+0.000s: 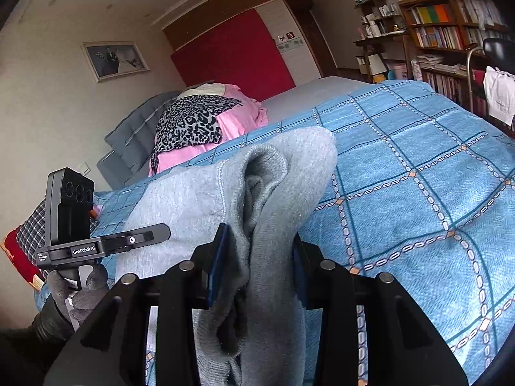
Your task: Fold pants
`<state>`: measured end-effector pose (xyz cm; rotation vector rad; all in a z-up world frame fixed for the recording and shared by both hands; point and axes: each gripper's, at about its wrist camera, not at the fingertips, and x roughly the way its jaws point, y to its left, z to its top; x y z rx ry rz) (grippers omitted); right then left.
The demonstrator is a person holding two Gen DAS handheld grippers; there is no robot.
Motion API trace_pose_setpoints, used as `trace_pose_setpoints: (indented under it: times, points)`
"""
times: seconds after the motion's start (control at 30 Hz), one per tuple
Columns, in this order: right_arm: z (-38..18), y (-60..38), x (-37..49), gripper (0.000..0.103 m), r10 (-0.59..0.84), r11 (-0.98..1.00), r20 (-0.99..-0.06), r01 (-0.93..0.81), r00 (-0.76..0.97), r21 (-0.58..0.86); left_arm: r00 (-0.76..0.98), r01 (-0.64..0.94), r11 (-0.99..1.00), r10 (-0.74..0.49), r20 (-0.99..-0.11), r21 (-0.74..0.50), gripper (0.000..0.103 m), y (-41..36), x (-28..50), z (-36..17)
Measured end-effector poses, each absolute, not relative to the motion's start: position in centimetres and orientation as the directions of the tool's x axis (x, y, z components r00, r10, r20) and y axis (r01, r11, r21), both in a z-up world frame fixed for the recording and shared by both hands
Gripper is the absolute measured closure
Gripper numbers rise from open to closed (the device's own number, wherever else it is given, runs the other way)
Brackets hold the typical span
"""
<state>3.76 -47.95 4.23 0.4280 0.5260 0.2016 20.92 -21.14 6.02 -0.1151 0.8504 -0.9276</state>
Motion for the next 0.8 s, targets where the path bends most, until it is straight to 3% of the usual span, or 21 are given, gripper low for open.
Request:
trace_pose_setpoints:
  times: [0.33,0.63,0.8]
  points:
    - [2.6,-54.2,8.6,0.066,0.19,0.903,-0.492,0.045,0.849,0.427,0.263,0.68,0.596,-0.742,-0.616,-0.427,0.062,-29.7,26.7,4.5]
    - [-1.5,-57.3,12.4,0.066,0.146,0.91,-0.578,0.12,0.803,0.397,0.213,0.659,0.608,-0.715,-0.666,-0.442,0.062,-34.0,31.1,0.0]
    - [-2.9,-57.8,12.8,0.065,0.157,0.9,-0.592,0.131,0.79,0.415,0.216,0.656,0.614,-0.71,-0.67,-0.439,0.054,-33.5,31.2,-1.7]
